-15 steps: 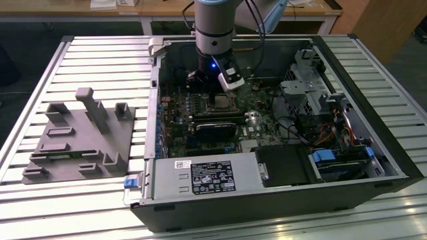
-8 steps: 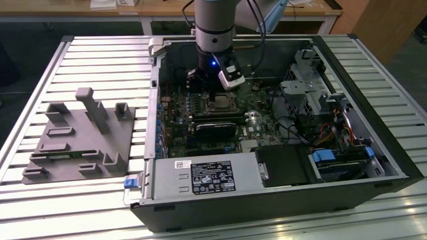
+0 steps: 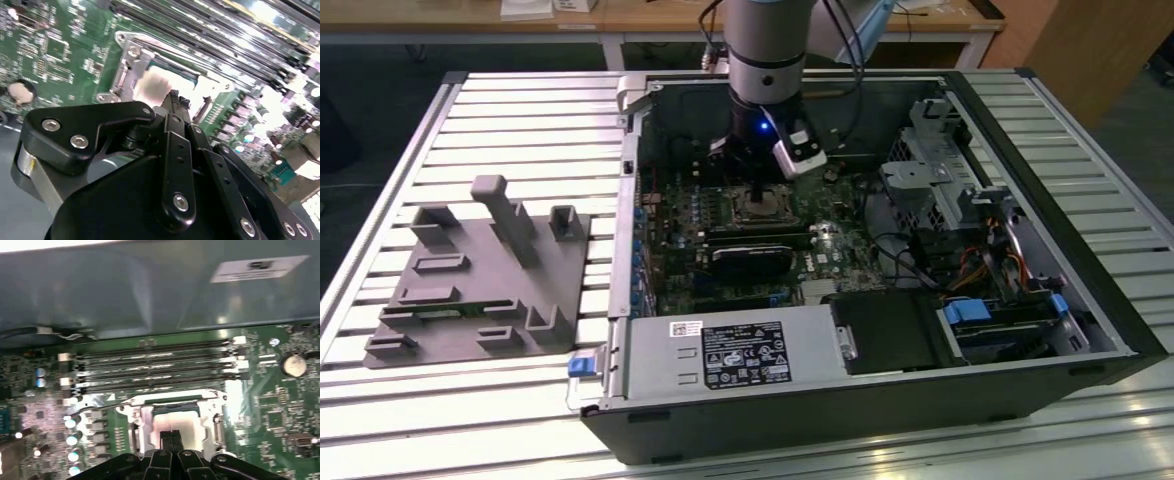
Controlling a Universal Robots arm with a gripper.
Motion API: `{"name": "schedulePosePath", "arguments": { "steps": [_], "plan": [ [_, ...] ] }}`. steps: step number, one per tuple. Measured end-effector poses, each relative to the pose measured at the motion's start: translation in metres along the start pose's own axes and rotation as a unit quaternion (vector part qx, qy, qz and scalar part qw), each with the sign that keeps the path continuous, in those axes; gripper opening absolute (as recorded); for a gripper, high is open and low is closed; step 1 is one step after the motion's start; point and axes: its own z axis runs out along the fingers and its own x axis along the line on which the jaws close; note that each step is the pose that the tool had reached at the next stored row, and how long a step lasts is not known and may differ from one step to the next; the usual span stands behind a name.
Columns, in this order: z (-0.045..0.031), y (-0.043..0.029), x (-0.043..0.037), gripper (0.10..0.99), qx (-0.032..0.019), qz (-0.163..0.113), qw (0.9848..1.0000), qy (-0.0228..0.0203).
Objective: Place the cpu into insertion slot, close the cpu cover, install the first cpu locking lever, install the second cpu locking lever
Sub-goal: 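Close the cpu cover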
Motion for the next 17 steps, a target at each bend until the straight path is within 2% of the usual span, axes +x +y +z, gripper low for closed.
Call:
{"name": "schedulePosePath", "arguments": {
  "steps": [7, 14, 17],
  "plan": [
    [-0.0019, 0.0004, -0.0025, 0.106, 0.0001, 0.000, 1.0000, 0.0000],
    [-0.0186, 0.0012, -0.0029, 0.106, 0.0001, 0.000, 1.0000, -0.0008],
    [-0.0221, 0.0014, -0.0030, 0.106, -0.0001, 0.000, 1.0000, -0.0015]
  ]
}}
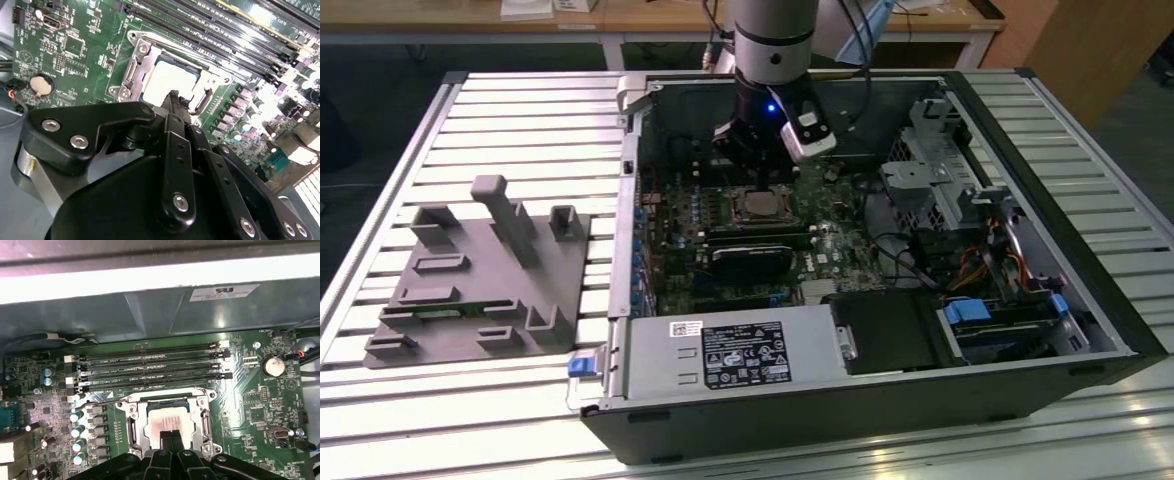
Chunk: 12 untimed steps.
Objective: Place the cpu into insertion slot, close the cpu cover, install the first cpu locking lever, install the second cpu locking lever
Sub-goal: 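Close the cpu cover, then install the first cpu locking lever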
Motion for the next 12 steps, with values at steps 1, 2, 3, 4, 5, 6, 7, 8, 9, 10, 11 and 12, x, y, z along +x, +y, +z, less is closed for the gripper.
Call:
{"name": "schedulePosePath", "arguments": {
  "steps": [1, 2, 3, 4, 5, 6, 7, 8, 9, 10, 11, 12],
  "plan": [
    [0.0000, 0.0000, 0.0000, 0.106, -0.0001, 0.000, 1.0000, -0.0001],
    [-0.0003, 0.0000, 0.0000, 0.106, 0.0000, 0.000, 1.0000, -0.0001],
    [-0.0005, 0.0000, 0.0000, 0.106, 0.0000, 0.000, 1.0000, 0.0000],
    [-0.0006, 0.0000, 0.0000, 0.106, 0.0000, 0.000, 1.0000, 0.0000],
    [-0.0006, 0.0000, 0.0000, 0.106, 0.0000, 0.000, 1.0000, 0.0000],
    [-0.0006, 0.0000, 0.0000, 0.106, 0.0000, 0.000, 1.0000, 0.0000],
    [-0.0006, 0.0000, 0.0000, 0.106, 0.0000, 0.000, 1.0000, 0.0000],
    [-0.0006, 0.0000, 0.0000, 0.106, 0.0000, 0.000, 1.0000, -0.0001],
    [-0.0007, 0.0000, 0.0000, 0.106, 0.0000, 0.000, 1.0000, 0.0000],
    [-0.0007, 0.0000, 0.0000, 0.106, 0.0000, 0.000, 1.0000, 0.0000],
    [-0.0007, 0.0000, 0.0000, 0.106, 0.0000, 0.000, 1.0000, 0.0000],
    [-0.0007, 0.0000, 0.0000, 0.106, 0.0000, 0.000, 1.0000, -0.0001]
  ]
}}
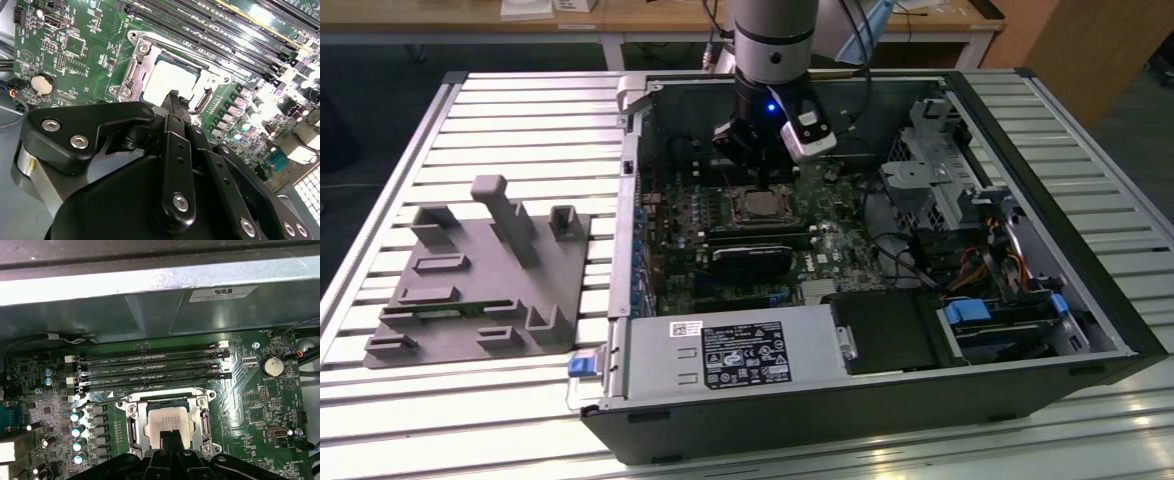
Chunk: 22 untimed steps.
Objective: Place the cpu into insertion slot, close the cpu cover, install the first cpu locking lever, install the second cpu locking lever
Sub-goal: 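Install the first cpu locking lever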
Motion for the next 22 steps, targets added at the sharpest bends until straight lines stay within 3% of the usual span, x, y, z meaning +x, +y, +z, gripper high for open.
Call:
{"name": "schedulePosePath", "arguments": {
  "steps": [4, 12, 19, 22],
  "plan": [
    [-0.0036, 0.0002, -0.0001, 0.106, 0.0001, 0.000, 1.0000, 0.0001],
    [-0.0192, 0.0010, -0.0005, 0.106, 0.0001, 0.000, 1.0000, 0.0001],
    [-0.0194, 0.0010, -0.0002, 0.106, -0.0001, 0.000, 1.0000, 0.0001],
    [-0.0195, 0.0003, 0.0049, 0.106, -0.0001, 0.000, 1.0000, 0.0001]
  ]
}}
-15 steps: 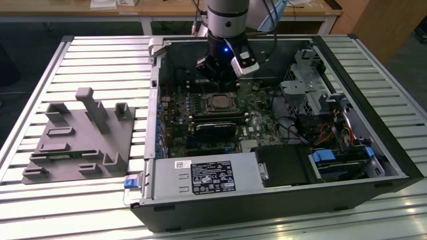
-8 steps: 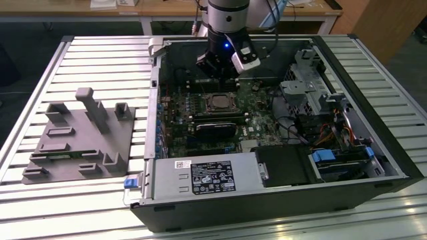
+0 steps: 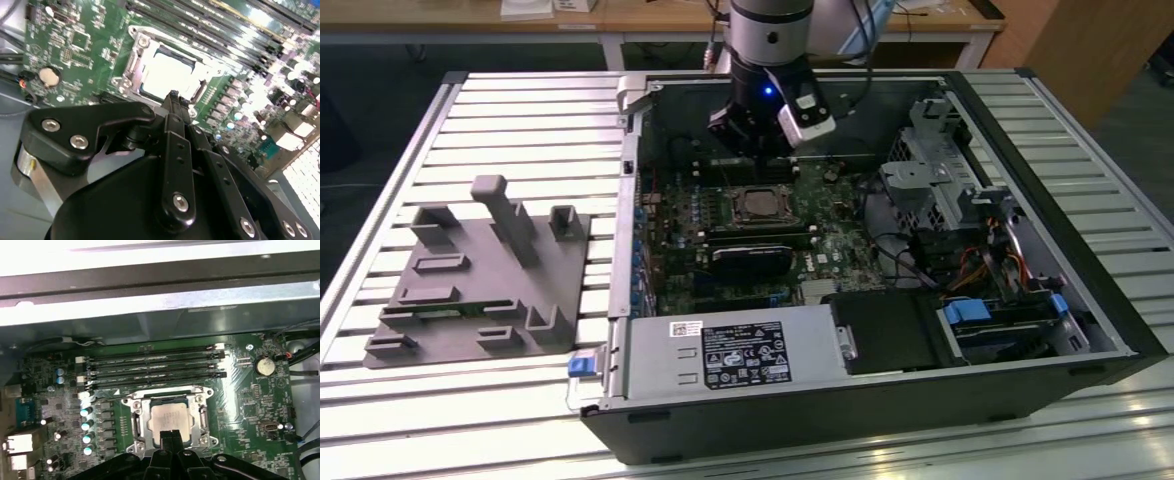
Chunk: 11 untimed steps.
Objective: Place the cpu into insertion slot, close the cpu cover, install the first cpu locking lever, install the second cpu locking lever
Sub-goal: 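Install the first cpu locking lever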
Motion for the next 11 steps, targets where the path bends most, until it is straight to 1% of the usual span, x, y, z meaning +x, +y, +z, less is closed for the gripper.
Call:
{"name": "schedulePosePath", "arguments": {
  "steps": [3, 9, 11],
  "plan": [
    [-0.0002, -0.0008, 0.0074, 0.106, 0.0000, 0.000, 1.0000, 0.0000],
    [-0.0006, -0.0029, 0.0258, 0.106, -0.0002, 0.000, 1.0000, 0.0000],
    [-0.0007, -0.0035, 0.0308, 0.106, -0.0003, 0.000, 1.0000, 0.0000]
  ]
}}
